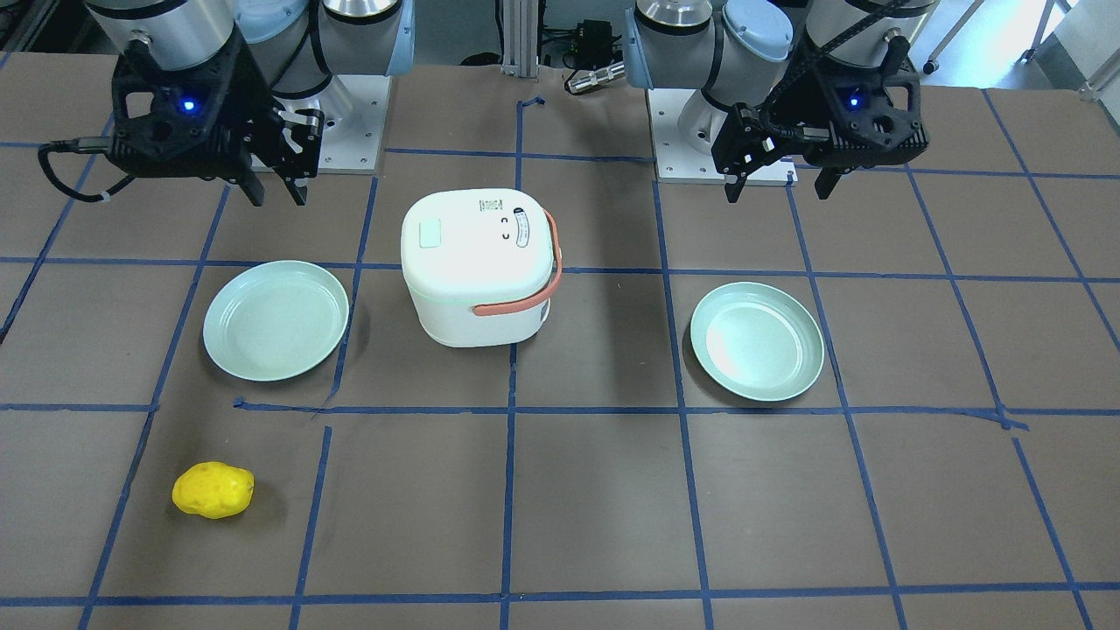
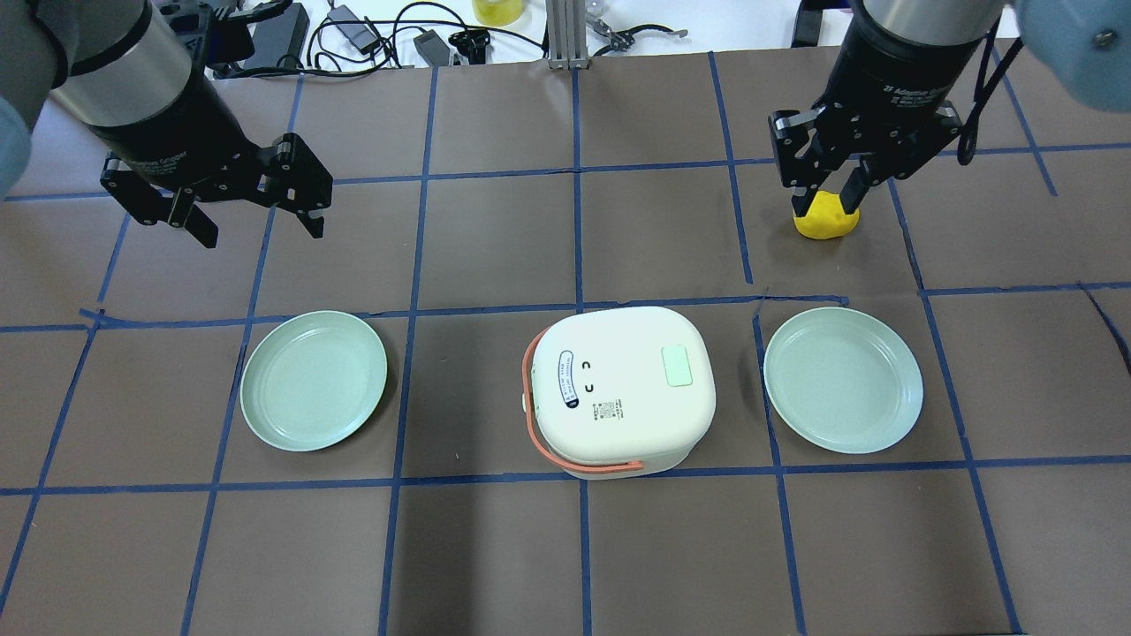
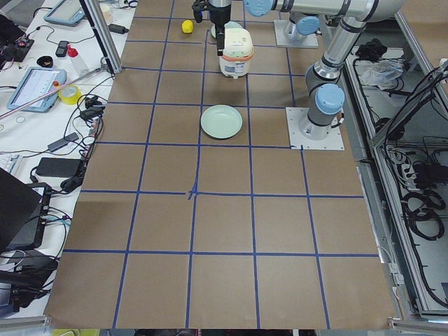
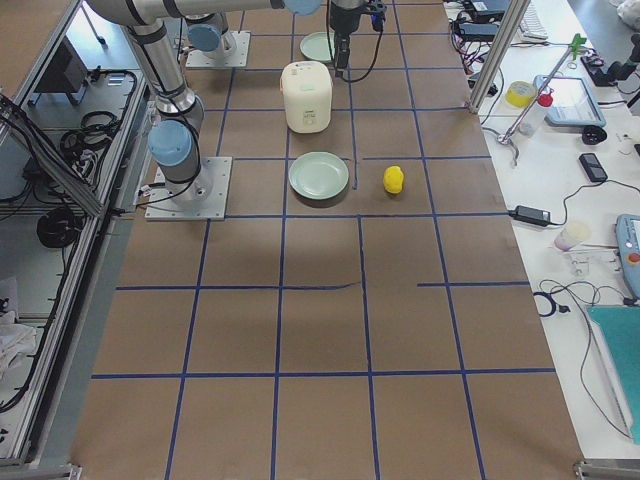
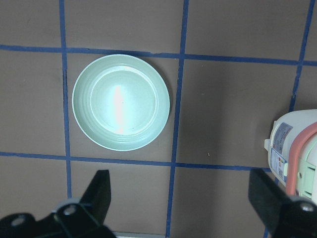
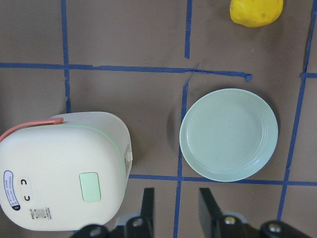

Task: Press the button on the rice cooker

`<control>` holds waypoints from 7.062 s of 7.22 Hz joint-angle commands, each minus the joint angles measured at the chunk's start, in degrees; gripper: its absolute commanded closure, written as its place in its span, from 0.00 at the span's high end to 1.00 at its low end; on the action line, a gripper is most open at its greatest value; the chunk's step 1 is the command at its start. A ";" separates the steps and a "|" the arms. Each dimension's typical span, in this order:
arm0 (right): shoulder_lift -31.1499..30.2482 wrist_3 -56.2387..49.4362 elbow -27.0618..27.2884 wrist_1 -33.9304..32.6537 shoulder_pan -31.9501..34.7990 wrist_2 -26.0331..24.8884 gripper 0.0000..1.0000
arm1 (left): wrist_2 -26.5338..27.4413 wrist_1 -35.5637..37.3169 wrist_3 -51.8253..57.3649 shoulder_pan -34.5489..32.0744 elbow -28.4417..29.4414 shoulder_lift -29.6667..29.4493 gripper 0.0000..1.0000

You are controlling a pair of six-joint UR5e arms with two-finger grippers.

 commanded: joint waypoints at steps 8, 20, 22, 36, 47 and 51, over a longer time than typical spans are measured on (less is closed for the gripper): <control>1.79 2.98 13.40 -6.18 9.12 3.94 0.00 | 0.00 0.00 0.00 0.00 0.00 0.00 1.00; 1.88 2.01 19.13 -11.48 9.31 7.72 0.00 | 0.00 0.00 0.00 0.00 0.00 0.00 1.00; 1.88 2.01 19.57 -11.48 9.31 7.72 0.00 | 0.00 0.00 0.00 0.00 0.00 0.00 1.00; 1.62 2.89 -4.58 1.27 8.34 2.07 1.00 | 0.00 0.00 0.00 0.00 0.00 0.00 1.00; 1.62 -6.54 -4.86 0.65 -8.01 -0.19 1.00 | 0.00 0.00 0.00 0.00 0.00 0.00 1.00; 1.53 -6.43 -4.77 1.09 -7.92 -0.36 1.00 | 0.00 0.00 0.00 0.00 0.00 0.00 1.00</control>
